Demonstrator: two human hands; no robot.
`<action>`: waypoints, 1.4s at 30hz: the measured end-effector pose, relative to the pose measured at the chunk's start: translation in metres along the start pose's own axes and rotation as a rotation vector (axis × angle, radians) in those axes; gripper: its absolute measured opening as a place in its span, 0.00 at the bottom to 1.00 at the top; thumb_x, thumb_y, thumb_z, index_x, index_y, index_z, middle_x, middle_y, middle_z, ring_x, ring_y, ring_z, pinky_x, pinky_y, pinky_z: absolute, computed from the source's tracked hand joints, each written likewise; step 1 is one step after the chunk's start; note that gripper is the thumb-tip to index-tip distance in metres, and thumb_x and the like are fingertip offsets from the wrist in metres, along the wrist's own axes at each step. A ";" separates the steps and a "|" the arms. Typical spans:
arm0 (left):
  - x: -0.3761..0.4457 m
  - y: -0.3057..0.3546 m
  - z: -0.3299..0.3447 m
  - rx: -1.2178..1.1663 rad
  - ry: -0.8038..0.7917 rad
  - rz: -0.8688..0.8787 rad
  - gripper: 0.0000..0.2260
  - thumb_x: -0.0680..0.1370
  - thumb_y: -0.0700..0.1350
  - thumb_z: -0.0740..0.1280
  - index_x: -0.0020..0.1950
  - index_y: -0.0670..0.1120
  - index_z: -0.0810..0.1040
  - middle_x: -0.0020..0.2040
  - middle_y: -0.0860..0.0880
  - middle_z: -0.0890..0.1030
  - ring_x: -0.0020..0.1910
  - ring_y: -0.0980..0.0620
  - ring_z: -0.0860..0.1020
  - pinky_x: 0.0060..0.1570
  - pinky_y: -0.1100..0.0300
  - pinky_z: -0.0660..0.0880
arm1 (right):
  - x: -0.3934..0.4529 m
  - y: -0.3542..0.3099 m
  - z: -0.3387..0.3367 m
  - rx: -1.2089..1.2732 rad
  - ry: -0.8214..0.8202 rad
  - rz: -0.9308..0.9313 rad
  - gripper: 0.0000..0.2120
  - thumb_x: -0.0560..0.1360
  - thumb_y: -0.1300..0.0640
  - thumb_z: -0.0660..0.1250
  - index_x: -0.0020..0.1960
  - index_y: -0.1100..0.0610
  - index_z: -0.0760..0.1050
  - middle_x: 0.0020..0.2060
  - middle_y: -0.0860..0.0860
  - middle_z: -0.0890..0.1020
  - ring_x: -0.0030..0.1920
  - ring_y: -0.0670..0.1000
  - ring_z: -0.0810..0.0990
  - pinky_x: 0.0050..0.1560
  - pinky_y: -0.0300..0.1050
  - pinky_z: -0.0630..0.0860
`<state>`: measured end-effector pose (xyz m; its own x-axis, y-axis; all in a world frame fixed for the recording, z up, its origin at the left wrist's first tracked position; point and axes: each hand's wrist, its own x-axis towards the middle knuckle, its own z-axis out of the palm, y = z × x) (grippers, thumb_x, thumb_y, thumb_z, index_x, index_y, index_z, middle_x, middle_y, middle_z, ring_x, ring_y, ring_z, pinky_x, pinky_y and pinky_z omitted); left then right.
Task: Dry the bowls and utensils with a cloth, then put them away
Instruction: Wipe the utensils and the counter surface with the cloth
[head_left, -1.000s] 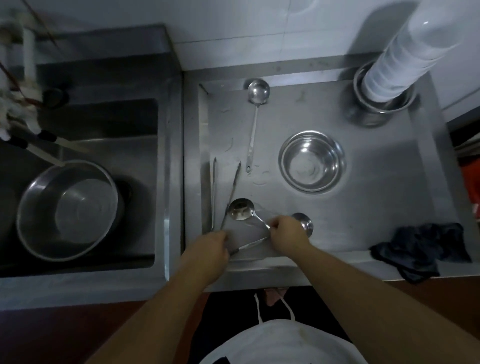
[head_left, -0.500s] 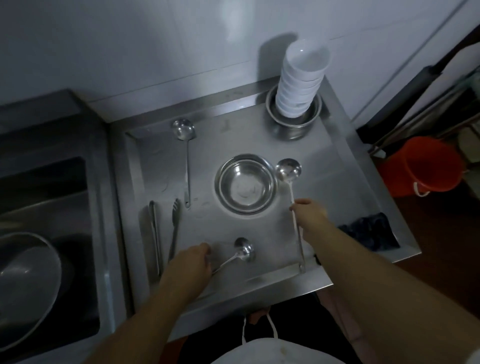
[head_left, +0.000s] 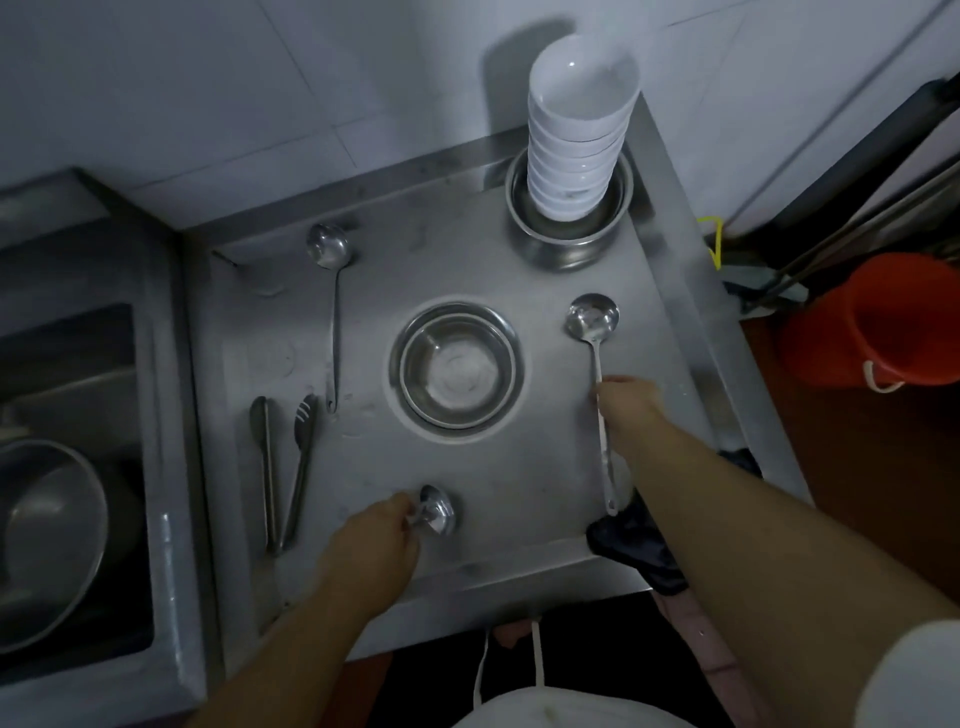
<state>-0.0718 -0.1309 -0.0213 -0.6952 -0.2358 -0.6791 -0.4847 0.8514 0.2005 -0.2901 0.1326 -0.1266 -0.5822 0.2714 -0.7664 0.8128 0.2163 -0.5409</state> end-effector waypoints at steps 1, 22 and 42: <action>0.000 0.004 0.002 -0.012 -0.003 -0.009 0.13 0.83 0.48 0.65 0.67 0.51 0.78 0.60 0.49 0.83 0.57 0.46 0.82 0.59 0.51 0.78 | 0.005 -0.002 0.000 -0.038 -0.018 -0.010 0.13 0.78 0.69 0.68 0.61 0.65 0.84 0.52 0.61 0.85 0.57 0.62 0.85 0.63 0.60 0.82; -0.012 -0.008 0.011 -0.017 0.012 -0.024 0.13 0.82 0.47 0.64 0.67 0.51 0.77 0.59 0.50 0.83 0.56 0.47 0.82 0.56 0.51 0.79 | -0.018 -0.010 0.002 -0.410 0.143 -0.189 0.09 0.80 0.63 0.63 0.58 0.56 0.79 0.59 0.58 0.84 0.59 0.61 0.82 0.52 0.43 0.71; -0.040 -0.173 -0.002 -0.029 0.093 0.015 0.16 0.84 0.47 0.62 0.71 0.49 0.76 0.66 0.48 0.79 0.59 0.45 0.80 0.54 0.51 0.78 | -0.241 0.119 0.192 -0.583 -0.264 -0.194 0.12 0.84 0.59 0.62 0.62 0.63 0.80 0.59 0.60 0.84 0.61 0.59 0.82 0.48 0.41 0.72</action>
<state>0.0390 -0.2695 -0.0278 -0.7480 -0.2666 -0.6078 -0.4882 0.8414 0.2317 -0.0489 -0.0871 -0.0728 -0.6322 -0.0458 -0.7735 0.5074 0.7299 -0.4579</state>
